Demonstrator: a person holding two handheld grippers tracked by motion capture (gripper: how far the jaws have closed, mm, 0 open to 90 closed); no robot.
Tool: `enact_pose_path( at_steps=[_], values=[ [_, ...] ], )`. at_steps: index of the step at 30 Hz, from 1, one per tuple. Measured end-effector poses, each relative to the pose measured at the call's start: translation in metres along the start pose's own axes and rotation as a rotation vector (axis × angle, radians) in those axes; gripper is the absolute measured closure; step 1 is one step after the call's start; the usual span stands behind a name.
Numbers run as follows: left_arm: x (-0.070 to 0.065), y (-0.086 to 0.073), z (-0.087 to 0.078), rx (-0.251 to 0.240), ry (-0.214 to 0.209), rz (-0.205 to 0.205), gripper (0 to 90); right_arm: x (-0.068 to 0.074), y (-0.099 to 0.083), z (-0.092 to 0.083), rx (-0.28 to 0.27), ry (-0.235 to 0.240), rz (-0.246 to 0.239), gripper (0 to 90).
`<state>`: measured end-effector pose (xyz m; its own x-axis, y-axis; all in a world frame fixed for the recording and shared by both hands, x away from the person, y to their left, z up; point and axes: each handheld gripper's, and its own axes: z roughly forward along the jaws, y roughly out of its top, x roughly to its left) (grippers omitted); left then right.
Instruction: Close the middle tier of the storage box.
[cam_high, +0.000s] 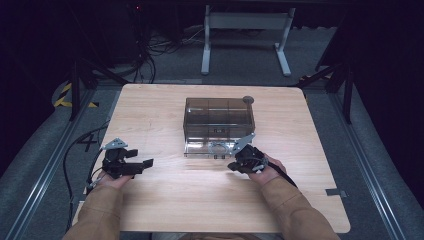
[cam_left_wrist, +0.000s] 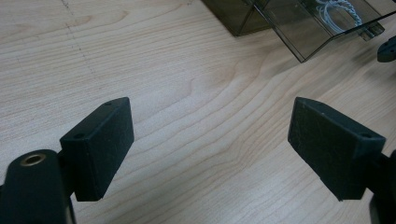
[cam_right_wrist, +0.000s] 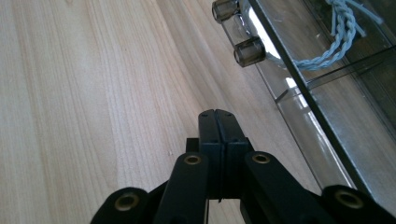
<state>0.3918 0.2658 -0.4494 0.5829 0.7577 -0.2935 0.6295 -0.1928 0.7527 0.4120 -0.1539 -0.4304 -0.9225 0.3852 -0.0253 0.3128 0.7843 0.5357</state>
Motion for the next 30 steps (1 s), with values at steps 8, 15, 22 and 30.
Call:
enact_pose_path(
  at_steps=[8,15,22,30],
  values=[
    [0.0003,-0.001,-0.0011,0.002,0.005,-0.001,15.2,-0.002,0.0005,0.0044,-0.019,-0.024,0.005,90.0],
    [0.0004,-0.0013,-0.0014,0.001,0.004,-0.002,15.3,-0.0031,0.004,0.005,-0.053,-0.036,0.016,90.0],
    [0.0006,-0.0014,-0.0014,0.001,0.004,-0.002,15.3,-0.0046,0.0052,0.0078,-0.071,-0.031,0.026,90.0],
    [0.0006,-0.0015,-0.0013,0.002,0.0,-0.003,15.3,-0.0065,0.0064,0.01,-0.082,-0.028,0.03,90.0]
  ],
)
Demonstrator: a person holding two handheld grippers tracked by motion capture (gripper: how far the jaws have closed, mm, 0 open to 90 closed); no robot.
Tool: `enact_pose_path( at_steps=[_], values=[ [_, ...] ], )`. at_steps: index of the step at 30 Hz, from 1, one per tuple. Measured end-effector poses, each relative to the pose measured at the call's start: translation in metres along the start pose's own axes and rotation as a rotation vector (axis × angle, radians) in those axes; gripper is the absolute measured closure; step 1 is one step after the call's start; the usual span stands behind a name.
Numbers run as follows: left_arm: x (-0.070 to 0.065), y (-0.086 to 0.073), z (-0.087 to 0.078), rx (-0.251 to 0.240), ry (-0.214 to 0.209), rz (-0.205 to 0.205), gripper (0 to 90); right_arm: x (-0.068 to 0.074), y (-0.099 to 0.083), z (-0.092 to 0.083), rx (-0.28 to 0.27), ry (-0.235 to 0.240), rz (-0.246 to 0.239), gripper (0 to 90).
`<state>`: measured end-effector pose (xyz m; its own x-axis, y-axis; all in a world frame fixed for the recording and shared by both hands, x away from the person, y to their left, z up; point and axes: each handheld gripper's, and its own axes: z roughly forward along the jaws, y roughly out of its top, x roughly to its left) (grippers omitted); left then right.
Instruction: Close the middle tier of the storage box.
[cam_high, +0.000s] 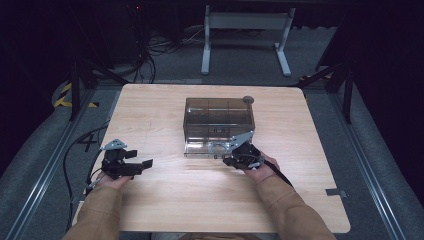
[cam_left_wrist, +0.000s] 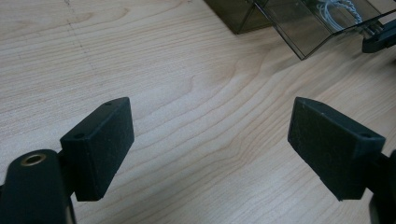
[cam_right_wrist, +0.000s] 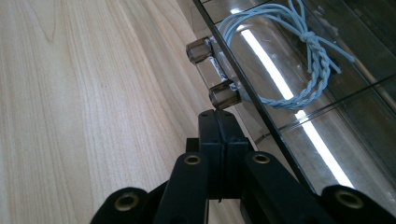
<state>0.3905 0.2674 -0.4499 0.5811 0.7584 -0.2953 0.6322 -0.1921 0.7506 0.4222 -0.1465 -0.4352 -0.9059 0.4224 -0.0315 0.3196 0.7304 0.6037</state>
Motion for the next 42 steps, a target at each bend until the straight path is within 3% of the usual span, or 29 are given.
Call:
enact_pose_path(
  at_steps=[22,42],
  values=[
    [0.001,-0.002,-0.003,-0.001,0.007,-0.002,15.3,0.0,0.003,0.001,-0.01,-0.02,0.001,90.0],
    [0.002,-0.007,-0.009,-0.005,0.022,-0.012,15.3,-0.008,0.01,-0.003,-0.04,-0.043,0.014,90.0]
  ],
)
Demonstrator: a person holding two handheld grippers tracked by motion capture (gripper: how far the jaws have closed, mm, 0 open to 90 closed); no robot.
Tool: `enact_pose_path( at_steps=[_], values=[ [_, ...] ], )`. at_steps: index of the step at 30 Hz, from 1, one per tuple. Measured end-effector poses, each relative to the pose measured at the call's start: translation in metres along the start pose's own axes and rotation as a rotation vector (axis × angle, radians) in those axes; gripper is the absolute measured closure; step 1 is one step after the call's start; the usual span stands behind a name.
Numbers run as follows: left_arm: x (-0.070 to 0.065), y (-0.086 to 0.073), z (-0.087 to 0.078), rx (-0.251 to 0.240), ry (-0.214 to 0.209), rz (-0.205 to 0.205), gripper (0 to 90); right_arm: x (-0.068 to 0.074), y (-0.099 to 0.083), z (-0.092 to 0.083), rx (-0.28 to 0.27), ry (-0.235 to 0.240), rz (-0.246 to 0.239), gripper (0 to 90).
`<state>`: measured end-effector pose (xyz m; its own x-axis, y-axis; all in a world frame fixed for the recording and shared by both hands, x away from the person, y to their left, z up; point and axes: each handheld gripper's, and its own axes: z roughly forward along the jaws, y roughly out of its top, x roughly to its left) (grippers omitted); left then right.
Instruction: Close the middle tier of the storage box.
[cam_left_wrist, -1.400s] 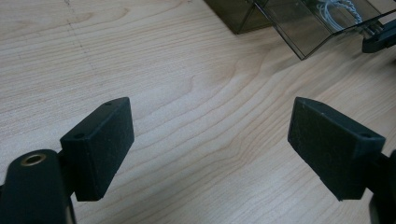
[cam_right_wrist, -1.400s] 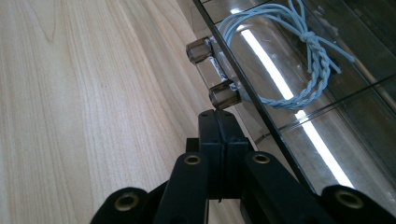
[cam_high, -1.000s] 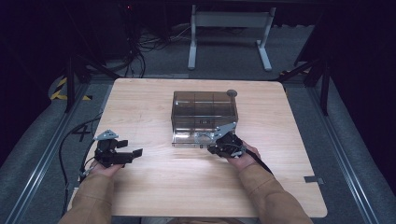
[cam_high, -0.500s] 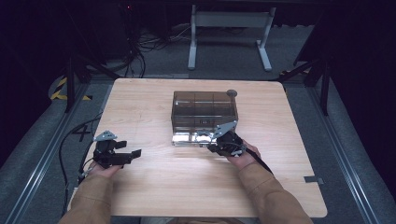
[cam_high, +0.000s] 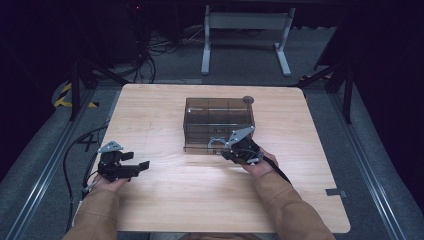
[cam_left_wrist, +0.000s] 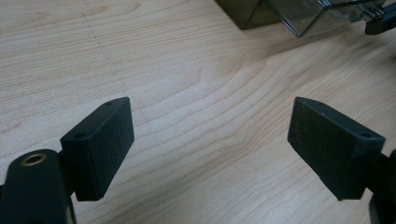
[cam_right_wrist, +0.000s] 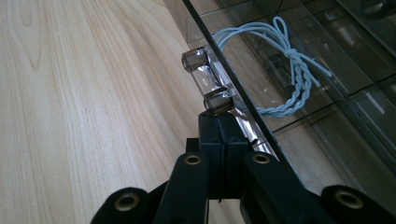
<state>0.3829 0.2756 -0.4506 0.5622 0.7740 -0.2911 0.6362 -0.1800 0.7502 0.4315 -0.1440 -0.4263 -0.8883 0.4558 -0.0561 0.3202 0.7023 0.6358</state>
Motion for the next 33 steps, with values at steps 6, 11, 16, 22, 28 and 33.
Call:
enact_pose_path(
  at_steps=[6,11,16,22,28,33],
  values=[
    [0.0,0.0,0.0,0.0,0.0,-0.004,15.3,-0.002,0.001,0.0,-0.006,-0.009,0.004,90.0],
    [0.0,0.0,0.0,0.002,-0.003,0.0,15.3,-0.005,0.001,0.0,-0.007,-0.018,0.013,90.0],
    [0.0,0.0,0.0,0.002,-0.003,-0.001,15.4,-0.008,0.002,0.001,-0.01,-0.026,0.028,90.0],
    [0.0,0.0,0.0,0.002,-0.003,0.0,15.3,-0.013,0.003,0.002,-0.015,-0.036,0.044,90.0],
    [0.0,0.0,0.001,0.003,-0.003,0.002,15.3,-0.018,0.003,0.004,-0.023,-0.043,0.067,90.0],
    [-0.001,0.0,0.001,0.003,-0.002,0.004,15.3,-0.022,0.003,0.005,-0.033,-0.051,0.087,90.0]
  ],
)
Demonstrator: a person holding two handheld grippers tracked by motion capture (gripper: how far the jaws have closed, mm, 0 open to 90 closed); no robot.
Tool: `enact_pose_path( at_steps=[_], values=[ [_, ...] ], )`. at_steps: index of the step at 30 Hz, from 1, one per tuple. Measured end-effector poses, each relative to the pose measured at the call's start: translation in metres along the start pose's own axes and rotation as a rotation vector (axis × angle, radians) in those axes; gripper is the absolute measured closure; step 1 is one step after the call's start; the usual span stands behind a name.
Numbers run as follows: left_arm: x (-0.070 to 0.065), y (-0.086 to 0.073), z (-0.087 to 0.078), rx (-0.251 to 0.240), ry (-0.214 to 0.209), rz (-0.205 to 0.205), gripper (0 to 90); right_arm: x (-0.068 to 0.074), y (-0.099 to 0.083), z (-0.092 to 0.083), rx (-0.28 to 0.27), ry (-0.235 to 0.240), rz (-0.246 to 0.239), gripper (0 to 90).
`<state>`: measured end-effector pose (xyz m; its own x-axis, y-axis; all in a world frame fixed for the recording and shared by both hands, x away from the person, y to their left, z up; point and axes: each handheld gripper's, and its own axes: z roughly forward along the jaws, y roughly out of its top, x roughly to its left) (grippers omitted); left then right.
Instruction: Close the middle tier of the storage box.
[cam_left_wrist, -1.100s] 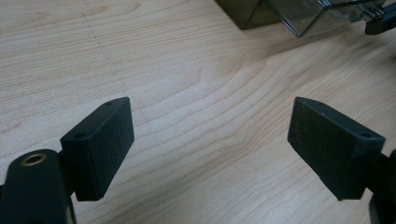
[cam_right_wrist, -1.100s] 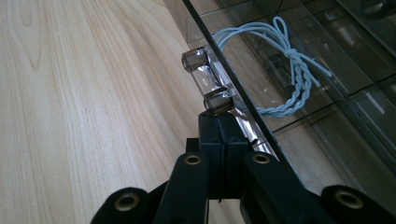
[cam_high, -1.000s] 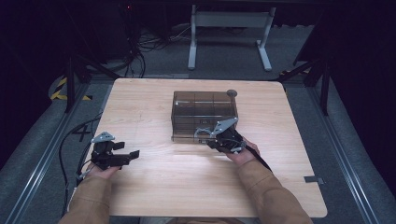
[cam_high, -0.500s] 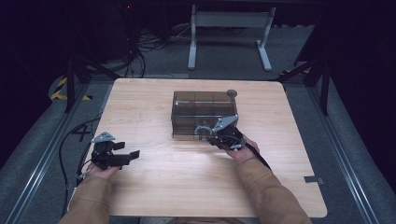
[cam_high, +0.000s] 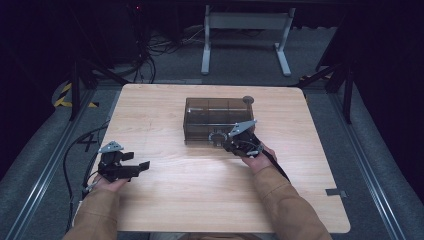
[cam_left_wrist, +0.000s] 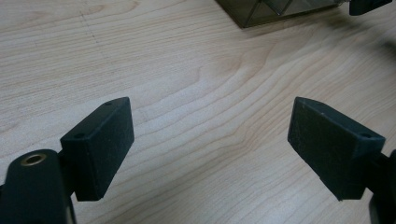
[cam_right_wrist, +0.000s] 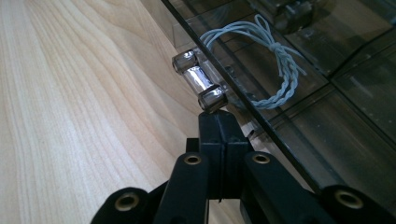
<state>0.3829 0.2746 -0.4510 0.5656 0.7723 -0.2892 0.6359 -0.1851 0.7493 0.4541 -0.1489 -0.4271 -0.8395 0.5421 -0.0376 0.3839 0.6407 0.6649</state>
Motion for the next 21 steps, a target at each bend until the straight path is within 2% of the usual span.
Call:
enact_pose_path(
  at_steps=[11,21],
  values=[
    [0.0,0.0,0.0,-0.001,-0.003,-0.002,15.3,-0.008,-0.001,0.003,-0.037,-0.021,0.053,90.0],
    [0.0,0.0,0.0,-0.002,-0.003,-0.002,15.3,-0.011,0.001,0.005,-0.045,-0.055,0.057,90.0]
  ],
)
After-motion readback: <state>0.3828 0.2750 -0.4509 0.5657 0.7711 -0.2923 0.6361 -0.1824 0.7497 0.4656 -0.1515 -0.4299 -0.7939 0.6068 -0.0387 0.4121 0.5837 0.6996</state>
